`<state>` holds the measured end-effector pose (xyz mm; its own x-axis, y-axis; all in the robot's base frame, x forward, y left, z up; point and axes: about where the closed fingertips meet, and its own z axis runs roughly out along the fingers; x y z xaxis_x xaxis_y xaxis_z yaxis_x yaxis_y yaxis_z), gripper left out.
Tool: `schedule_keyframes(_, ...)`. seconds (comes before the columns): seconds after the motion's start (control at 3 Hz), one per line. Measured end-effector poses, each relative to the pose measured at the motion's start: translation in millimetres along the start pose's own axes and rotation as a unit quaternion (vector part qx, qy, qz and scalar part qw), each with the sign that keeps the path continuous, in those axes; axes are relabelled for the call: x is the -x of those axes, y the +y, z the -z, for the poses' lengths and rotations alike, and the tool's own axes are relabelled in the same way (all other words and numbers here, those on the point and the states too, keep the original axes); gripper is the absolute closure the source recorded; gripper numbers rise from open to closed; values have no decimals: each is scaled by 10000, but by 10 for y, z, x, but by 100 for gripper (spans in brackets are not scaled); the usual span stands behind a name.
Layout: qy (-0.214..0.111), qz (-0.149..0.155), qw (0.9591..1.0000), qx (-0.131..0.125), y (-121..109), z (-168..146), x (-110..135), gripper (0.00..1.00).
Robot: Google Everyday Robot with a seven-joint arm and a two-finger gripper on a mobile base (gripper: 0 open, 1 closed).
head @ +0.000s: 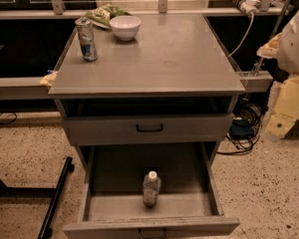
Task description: Pick blue plastic bottle from middle drawer and place on counter
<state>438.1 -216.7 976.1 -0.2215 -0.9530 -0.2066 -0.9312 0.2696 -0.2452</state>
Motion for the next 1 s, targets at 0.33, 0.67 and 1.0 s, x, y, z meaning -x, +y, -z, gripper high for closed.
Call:
schedule_keyframes(0.33, 0, 0, 10000, 0, 0, 0, 0, 0)
schedule_keyframes(0.67, -156, -33, 9998, 83, 53, -179, 31, 18)
schedule_keyframes(1.0, -561, -40, 9978, 359, 255, -714, 172, 42)
